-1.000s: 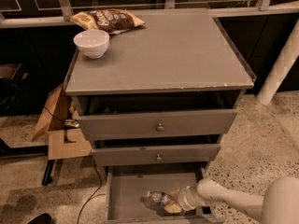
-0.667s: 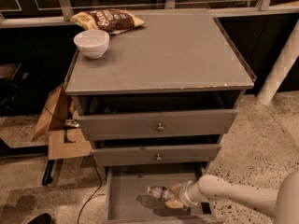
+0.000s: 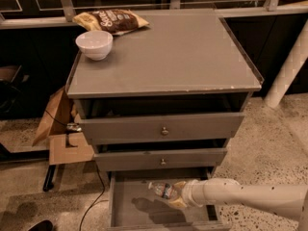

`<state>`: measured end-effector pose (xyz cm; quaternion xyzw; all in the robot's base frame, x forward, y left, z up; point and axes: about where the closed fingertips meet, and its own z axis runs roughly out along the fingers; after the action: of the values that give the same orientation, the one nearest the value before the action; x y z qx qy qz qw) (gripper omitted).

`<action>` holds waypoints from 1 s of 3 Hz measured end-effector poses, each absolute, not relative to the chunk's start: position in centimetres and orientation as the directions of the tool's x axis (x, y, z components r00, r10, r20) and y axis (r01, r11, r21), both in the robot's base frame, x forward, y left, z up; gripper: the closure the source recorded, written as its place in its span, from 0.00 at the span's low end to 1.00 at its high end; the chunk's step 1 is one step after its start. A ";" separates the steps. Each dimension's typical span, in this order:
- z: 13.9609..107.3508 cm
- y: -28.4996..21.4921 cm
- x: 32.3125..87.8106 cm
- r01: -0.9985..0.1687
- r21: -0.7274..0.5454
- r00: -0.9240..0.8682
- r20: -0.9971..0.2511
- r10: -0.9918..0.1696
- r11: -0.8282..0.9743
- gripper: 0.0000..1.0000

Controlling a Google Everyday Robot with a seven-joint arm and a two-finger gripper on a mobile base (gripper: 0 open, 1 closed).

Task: Pick water bottle from bottom drawer and place on counter

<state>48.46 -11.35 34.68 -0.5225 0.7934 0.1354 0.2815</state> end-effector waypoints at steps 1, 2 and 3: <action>34.7 -11.3 48.5 -0.905 -0.079 -0.296 -0.588 -0.753 0.417 1.00; 36.7 -11.1 48.1 -0.914 -0.066 -0.288 -0.590 -0.754 0.401 1.00; 41.3 -10.2 47.4 -0.929 -0.048 -0.276 -0.575 -0.771 0.368 1.00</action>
Offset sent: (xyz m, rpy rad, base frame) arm -0.0073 0.0025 0.0559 0.0164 0.0268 0.0448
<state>47.37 -10.22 41.30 -0.5416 0.7843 0.1504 0.2625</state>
